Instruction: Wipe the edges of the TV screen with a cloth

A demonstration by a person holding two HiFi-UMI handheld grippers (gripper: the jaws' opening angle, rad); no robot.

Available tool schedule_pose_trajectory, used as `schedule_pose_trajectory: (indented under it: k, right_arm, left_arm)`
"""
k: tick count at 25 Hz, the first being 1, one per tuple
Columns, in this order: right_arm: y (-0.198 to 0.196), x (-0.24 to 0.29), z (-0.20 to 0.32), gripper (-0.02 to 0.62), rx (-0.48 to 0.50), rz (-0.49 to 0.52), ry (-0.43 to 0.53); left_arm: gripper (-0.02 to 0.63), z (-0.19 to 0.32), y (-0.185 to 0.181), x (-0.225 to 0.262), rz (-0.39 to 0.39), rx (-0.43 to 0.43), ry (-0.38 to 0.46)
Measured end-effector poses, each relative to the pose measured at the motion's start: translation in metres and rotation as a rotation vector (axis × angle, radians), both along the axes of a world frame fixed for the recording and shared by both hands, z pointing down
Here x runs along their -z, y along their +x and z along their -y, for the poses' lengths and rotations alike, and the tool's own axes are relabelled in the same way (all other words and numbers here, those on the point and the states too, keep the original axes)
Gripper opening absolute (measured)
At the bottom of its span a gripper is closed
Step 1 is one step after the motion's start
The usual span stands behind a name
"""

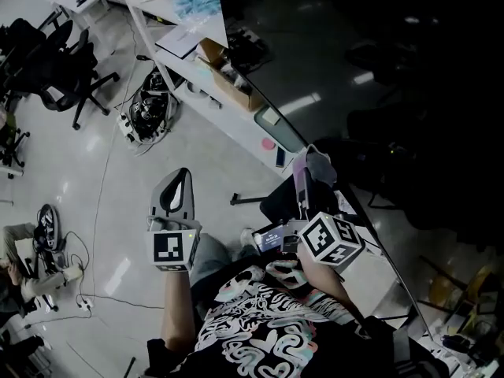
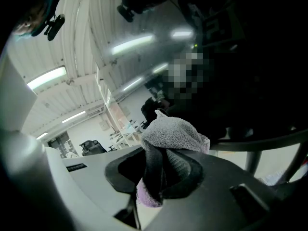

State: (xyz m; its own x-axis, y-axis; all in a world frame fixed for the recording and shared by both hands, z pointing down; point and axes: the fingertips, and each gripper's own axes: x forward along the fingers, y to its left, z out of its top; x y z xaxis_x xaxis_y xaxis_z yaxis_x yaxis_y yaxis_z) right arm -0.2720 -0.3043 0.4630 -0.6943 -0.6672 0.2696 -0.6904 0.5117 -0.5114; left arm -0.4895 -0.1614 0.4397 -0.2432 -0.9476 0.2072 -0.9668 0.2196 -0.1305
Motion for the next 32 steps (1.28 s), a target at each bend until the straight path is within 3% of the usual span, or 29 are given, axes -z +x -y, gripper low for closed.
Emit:
schedule_pose_trajectory:
  k: [5, 32]
  right_arm:
    - [-0.010, 0.002, 0.004, 0.104, 0.007, 0.005, -0.005]
    - [-0.079, 0.000, 0.028, 0.104, -0.029, -0.041, -0.043]
  left_arm:
    - [0.017, 0.003, -0.013, 0.000, -0.006, 0.011, 0.004]
    - [0.017, 0.061, -0.091, 0.005, -0.033, -0.113, 0.018]
